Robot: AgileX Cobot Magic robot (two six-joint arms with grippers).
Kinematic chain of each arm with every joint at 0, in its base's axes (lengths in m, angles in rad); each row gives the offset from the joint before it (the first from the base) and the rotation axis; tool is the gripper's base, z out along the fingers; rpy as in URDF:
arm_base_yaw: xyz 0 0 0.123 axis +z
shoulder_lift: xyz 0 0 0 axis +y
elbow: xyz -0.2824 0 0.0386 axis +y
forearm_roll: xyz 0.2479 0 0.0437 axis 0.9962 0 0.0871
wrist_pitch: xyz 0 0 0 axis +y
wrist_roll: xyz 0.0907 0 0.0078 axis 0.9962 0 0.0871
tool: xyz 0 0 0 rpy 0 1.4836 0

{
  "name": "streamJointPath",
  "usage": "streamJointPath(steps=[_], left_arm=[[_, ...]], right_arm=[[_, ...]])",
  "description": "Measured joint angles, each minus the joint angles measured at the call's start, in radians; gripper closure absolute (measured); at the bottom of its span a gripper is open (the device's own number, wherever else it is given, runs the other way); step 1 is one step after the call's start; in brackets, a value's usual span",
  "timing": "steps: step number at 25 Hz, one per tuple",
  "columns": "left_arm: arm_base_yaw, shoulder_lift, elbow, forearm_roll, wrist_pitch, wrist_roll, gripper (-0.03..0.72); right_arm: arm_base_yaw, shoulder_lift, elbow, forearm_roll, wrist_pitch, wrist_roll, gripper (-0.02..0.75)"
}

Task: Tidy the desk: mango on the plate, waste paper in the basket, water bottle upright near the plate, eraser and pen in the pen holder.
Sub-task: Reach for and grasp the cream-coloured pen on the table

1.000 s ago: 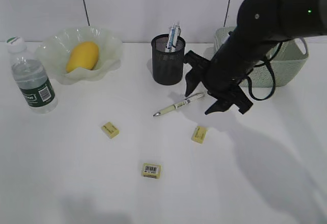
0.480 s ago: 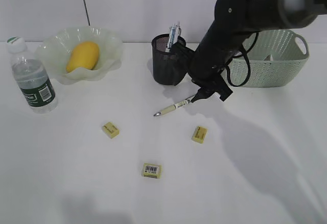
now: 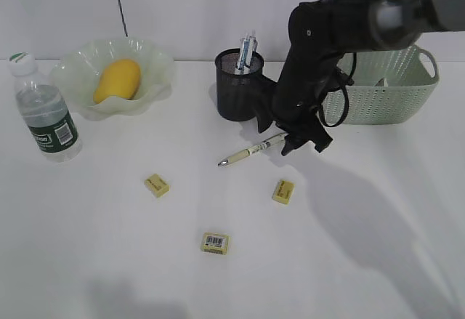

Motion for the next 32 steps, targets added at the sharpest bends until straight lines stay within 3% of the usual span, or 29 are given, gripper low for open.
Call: streamJointPath(steps=[13, 23, 29, 32], left_arm=[[0.0, 0.0, 0.0, 0.012, 0.0, 0.0, 0.429], [0.0, 0.0, 0.0, 0.012, 0.0, 0.0, 0.443], [0.0, 0.0, 0.0, 0.012, 0.0, 0.0, 0.445], [0.0, 0.0, 0.0, 0.012, 0.0, 0.0, 0.445]], right_arm=[[0.016, 0.13, -0.179, -0.001, 0.104, 0.031, 0.292], [0.016, 0.158, -0.196, 0.044, 0.1, 0.06, 0.421], [0.016, 0.161, -0.197, 0.062, 0.095, 0.044, 0.592], [0.016, 0.161, -0.197, 0.062, 0.095, 0.036, 0.608]])
